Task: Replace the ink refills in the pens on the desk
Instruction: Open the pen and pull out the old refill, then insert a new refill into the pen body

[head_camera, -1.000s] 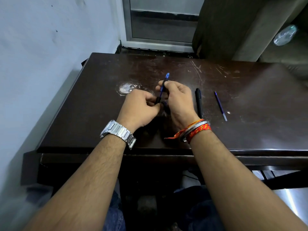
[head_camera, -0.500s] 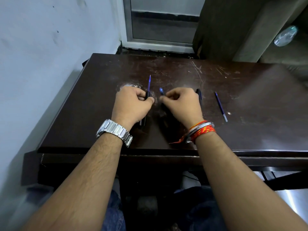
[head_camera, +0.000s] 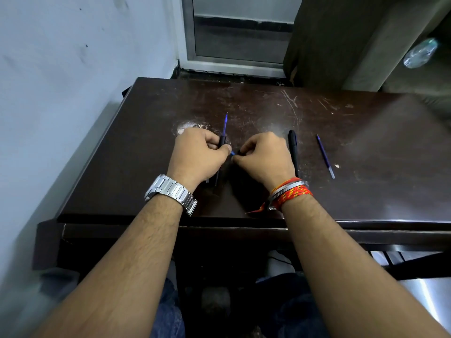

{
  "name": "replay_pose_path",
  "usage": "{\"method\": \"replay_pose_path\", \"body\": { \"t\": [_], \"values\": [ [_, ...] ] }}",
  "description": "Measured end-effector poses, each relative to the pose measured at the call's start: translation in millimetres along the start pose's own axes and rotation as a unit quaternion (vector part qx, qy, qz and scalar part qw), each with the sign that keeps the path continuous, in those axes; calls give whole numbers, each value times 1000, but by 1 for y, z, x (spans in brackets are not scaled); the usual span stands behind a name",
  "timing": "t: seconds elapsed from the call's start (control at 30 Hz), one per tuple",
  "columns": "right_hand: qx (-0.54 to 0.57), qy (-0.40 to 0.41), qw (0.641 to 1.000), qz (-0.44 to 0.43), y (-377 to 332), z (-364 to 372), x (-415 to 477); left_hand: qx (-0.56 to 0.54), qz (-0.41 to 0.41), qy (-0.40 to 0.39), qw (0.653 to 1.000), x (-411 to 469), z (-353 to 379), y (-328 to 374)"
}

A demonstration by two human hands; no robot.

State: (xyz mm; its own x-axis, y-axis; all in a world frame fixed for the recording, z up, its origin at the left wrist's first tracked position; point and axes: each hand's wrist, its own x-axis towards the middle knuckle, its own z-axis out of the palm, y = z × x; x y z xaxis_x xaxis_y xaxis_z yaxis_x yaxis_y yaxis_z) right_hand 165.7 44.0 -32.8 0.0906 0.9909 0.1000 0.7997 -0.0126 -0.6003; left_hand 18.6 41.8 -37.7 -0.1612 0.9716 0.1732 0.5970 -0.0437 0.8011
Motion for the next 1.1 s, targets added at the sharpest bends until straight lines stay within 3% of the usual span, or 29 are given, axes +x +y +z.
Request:
{"method": "replay_pose_path", "body": {
  "t": [0.1, 0.2, 0.4, 0.6, 0.73, 0.93, 1.1],
  "values": [
    [130, 51, 990, 12, -3, 1, 4, -6, 1, -14, 1000, -1, 0, 1],
    [259, 14, 965, 44, -6, 3, 6, -4, 17, -32, 999, -3, 1, 2],
    [320, -14, 947, 31, -6, 7, 6, 0, 33, -49, 998, -5, 2, 4],
    [434, 110, 891, 69, -7, -2, 11, 10, 26, -78, 997, -4, 1, 3],
    [483, 157, 855, 103, -5, -11, 13, -8, -11, -8, 1000, 1, -6, 1],
    [450, 105, 884, 71, -3, -1, 11, -70, -50, 99, 991, 6, -8, -1],
    [409, 37, 911, 50, -2, 8, 11, -81, 11, 2, 997, -1, -3, 7]
  ]
}}
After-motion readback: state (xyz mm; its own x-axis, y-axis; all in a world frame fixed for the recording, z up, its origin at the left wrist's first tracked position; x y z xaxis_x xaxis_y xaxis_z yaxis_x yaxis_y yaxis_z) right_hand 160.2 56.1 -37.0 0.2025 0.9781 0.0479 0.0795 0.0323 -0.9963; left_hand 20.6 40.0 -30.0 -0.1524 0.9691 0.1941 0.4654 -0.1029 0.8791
